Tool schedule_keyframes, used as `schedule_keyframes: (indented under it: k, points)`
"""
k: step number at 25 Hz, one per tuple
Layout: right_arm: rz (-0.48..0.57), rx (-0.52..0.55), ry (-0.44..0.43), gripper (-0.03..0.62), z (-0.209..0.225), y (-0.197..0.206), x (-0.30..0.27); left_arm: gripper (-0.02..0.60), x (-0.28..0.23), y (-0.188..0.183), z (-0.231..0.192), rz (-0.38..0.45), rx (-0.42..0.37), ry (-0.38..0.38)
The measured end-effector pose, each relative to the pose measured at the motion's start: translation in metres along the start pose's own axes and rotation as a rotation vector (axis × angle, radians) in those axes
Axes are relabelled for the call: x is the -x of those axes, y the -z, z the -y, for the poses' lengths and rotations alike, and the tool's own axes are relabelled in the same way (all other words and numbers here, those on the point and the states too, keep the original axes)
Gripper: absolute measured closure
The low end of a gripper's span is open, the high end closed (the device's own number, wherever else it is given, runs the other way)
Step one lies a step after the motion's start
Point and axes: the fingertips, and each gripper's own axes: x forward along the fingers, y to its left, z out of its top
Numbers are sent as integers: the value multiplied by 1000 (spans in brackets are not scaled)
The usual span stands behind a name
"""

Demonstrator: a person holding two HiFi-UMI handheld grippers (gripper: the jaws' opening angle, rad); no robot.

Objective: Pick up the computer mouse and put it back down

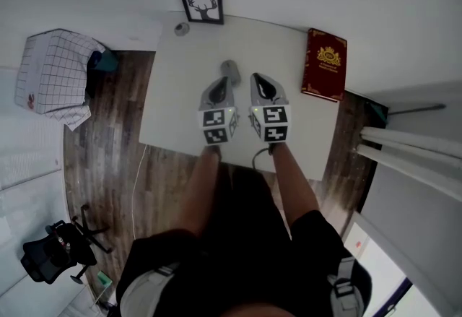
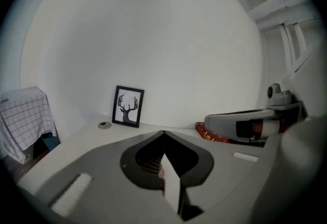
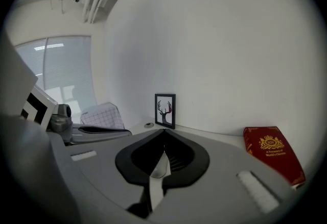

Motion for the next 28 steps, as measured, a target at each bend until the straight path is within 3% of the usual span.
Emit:
schedule_keyframes:
  k: [12, 19, 28]
  points:
    - [126, 26, -41, 580, -26, -30, 62, 581, 57, -22, 24, 95, -24, -19]
    - [204, 38, 3, 580, -50, -44, 108, 581, 103, -41, 39, 173, -45, 39]
    - [303, 80, 80, 580, -96, -51, 195, 581, 200, -61, 61, 282, -102, 116]
